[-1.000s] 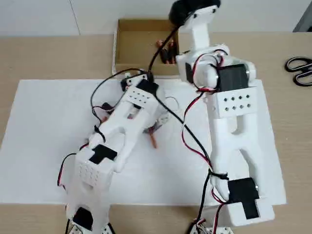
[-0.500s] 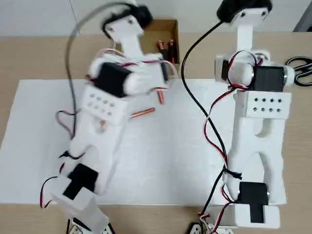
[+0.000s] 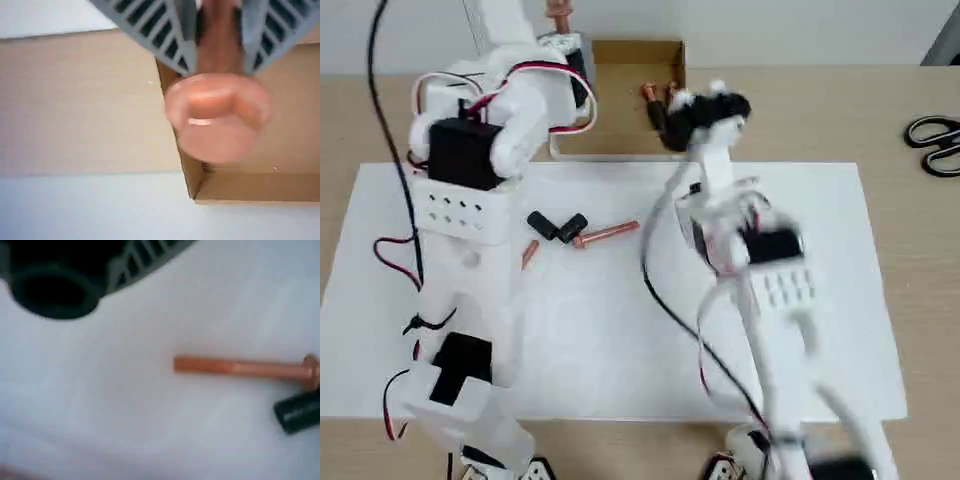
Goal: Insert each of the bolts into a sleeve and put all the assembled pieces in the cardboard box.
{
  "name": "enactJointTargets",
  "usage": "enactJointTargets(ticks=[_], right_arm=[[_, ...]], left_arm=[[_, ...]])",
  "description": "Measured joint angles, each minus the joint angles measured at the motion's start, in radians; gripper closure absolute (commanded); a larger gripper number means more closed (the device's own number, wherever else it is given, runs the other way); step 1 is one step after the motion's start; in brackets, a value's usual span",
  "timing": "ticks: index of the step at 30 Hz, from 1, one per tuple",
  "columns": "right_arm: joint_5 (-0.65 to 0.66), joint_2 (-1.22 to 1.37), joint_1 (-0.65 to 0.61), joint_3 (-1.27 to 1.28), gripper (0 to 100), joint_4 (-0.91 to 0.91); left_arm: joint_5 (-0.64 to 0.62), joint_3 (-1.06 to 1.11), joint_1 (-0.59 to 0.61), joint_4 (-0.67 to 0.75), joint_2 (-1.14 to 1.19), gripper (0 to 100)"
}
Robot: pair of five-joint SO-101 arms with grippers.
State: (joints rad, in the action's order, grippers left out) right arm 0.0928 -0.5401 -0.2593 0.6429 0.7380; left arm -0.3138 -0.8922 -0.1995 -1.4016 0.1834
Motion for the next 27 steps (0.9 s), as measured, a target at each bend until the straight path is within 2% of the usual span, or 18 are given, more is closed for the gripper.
enactJointTargets(ticks=[4, 6, 11, 13, 21, 23, 27], right_arm=[[0.0, -0.324, -0.012, 0.428, 99.6, -0.459], [0.0, -0.44, -0.008, 0.571, 99.6, -0.574], [-0.003, -0.537, -0.025, 0.678, 99.6, -0.605], [-0.023, -0.557, -0.051, 0.684, 99.6, -0.611], [-0.048, -0.617, -0.118, 0.684, 99.6, -0.612], [-0.048, -0.663, -0.13, 0.684, 99.6, -0.612], [-0.048, -0.79, -0.141, 0.721, 99.6, -0.612]], left_arm=[[0.011, 0.055, -0.084, 0.0, -0.021, 99], [0.011, 0.075, -0.146, -0.021, -0.087, 99], [-0.014, 0.276, -0.259, 0.002, -0.324, 99], [-0.017, 0.428, -0.272, 0.086, -0.407, 99], [-0.017, 1.089, -0.31, 0.585, -0.703, 99], [-0.017, 1.181, -0.296, 0.64, -0.727, 99], [-0.017, 1.201, -0.259, 0.658, -0.729, 99]])
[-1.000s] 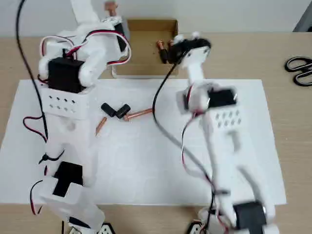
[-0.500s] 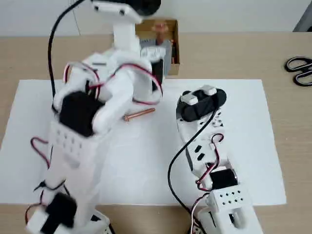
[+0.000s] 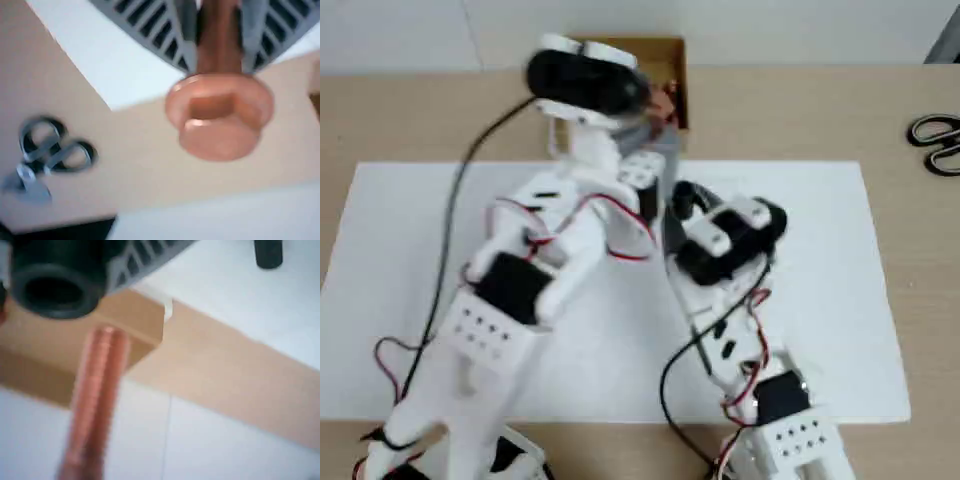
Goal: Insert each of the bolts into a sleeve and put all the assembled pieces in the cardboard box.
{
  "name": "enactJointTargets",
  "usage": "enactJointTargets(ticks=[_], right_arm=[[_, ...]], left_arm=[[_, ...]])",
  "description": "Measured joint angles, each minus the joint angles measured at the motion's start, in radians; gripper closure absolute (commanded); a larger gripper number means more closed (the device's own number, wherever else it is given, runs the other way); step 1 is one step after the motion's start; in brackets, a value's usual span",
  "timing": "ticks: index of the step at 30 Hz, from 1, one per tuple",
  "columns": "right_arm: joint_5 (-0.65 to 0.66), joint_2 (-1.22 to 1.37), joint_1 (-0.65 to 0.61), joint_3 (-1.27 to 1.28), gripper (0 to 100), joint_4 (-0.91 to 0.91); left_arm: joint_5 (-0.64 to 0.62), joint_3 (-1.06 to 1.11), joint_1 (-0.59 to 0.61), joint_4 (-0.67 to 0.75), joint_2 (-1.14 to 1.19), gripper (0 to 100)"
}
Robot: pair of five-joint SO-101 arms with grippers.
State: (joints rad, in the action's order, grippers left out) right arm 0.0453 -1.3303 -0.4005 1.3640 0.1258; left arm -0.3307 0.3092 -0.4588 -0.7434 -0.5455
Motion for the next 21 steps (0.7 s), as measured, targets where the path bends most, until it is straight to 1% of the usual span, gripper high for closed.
enactJointTargets(ticks=[3, 7, 10, 17, 21], right_arm=[[0.002, -0.095, 0.002, 0.061, 99.6, 0.0], [0.058, -0.183, 0.0, 0.138, 99.6, 0.0], [0.068, -0.193, 0.0, 0.164, 99.6, 0.0], [0.071, -0.193, 0.0, 0.172, 99.6, 0.0], [0.075, -0.193, 0.0, 0.172, 99.6, 0.0]], left_arm=[[0.0, 0.0, 0.0, 0.0, -0.012, 99], [-0.009, 0.0, 0.005, 0.0, -0.012, 99], [-0.048, 0.0, -0.031, 0.0, -0.012, 99], [-0.061, 0.0, -0.097, -0.031, -0.012, 99], [-0.075, 0.005, -0.106, -0.041, -0.012, 99]])
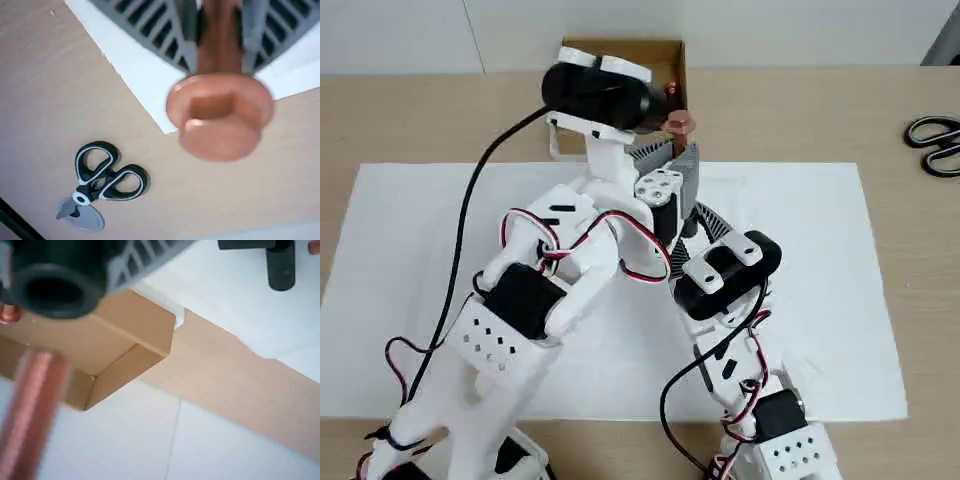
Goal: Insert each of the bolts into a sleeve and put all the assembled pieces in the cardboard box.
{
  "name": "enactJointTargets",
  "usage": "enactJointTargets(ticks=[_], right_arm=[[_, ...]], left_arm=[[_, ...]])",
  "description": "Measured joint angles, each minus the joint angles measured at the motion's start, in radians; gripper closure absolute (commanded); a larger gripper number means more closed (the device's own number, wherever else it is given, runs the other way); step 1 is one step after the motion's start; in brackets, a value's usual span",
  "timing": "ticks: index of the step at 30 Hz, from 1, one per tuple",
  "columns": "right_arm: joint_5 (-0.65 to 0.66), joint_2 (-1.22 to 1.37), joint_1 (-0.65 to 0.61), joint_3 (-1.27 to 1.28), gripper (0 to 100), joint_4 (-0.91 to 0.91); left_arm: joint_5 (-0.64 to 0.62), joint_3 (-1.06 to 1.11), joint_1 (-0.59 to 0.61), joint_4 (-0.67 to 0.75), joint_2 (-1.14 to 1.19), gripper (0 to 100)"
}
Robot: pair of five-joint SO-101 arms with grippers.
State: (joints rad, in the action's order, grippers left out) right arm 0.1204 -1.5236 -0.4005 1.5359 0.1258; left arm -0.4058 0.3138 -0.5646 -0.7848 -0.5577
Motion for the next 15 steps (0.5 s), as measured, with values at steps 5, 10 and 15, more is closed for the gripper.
enactJointTargets(ticks=[5, 10, 15], right_arm=[[0.0, -0.002, 0.0, 0.0, 99.6, 0.0], [0.0, 0.0, 0.002, 0.002, 99.6, 0.0], [0.0, 0.0, 0.0, 0.003, 99.6, 0.002]], left_arm=[[-0.017, 0.017, -0.015, 0.0, 0.0, 99], [-0.018, 0.046, -0.014, 0.0, 0.0, 99], [-0.018, 0.08, -0.011, 0.014, 0.0, 99]])
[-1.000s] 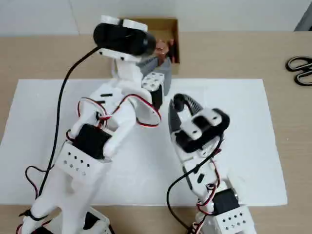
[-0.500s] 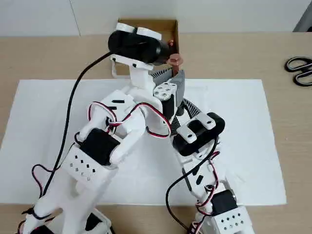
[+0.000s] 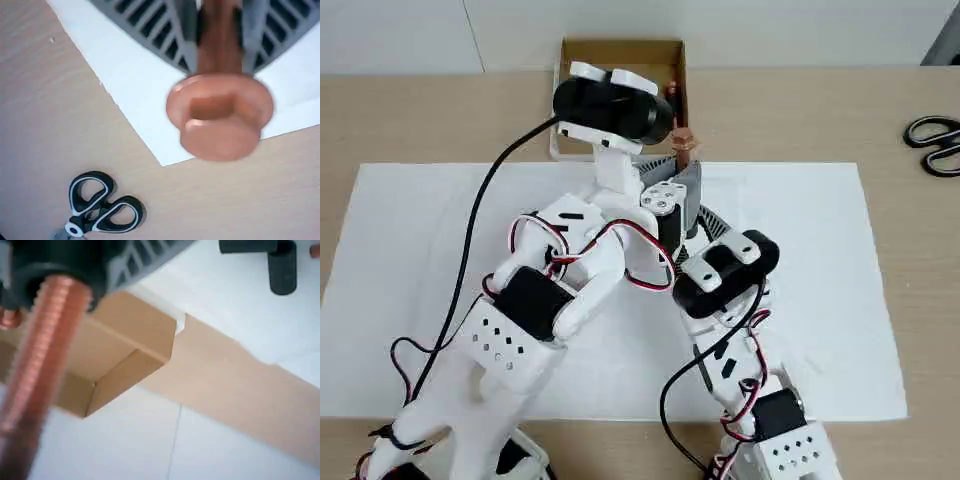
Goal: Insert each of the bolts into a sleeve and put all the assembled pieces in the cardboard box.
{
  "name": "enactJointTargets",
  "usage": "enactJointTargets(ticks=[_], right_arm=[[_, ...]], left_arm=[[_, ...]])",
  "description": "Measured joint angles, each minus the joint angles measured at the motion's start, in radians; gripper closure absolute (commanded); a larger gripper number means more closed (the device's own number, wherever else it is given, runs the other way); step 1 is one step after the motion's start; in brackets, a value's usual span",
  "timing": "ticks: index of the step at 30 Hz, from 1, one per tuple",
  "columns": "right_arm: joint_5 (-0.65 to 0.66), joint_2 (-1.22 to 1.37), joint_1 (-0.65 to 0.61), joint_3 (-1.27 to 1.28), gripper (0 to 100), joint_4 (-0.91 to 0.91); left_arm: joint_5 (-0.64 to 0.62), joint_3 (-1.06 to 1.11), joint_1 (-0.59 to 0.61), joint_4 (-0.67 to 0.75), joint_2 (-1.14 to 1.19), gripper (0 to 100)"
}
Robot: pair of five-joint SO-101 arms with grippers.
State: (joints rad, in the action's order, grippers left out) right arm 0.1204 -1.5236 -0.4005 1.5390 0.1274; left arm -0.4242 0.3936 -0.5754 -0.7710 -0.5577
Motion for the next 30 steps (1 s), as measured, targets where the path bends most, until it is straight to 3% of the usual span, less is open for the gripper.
enactJointTargets(ticks=[6, 15, 17, 23, 26, 30], right_arm=[[0.0, 0.0, 0.005, -0.002, 99.6, 0.0], [0.0, 0.0, 0.003, 0.0, 99.6, 0.0], [0.0, 0.002, 0.002, 0.0, 99.6, 0.0], [0.002, -0.002, 0.041, -0.005, 99.6, -0.002], [0.0, 0.0, 0.046, -0.005, 99.6, 0.011], [-0.002, 0.02, 0.038, -0.044, 99.6, 0.06]], left_arm=[[0.005, 0.066, 0.0, 0.112, -0.012, 99], [0.003, 0.12, 0.0, 0.143, -0.014, 97], [0.002, 0.118, -0.008, 0.126, -0.014, 91], [0.0, 0.124, -0.054, -0.025, -0.084, 59], [-0.015, 0.126, -0.06, -0.052, -0.124, 54], [-0.06, 0.104, -0.025, -0.054, -0.127, 54]])
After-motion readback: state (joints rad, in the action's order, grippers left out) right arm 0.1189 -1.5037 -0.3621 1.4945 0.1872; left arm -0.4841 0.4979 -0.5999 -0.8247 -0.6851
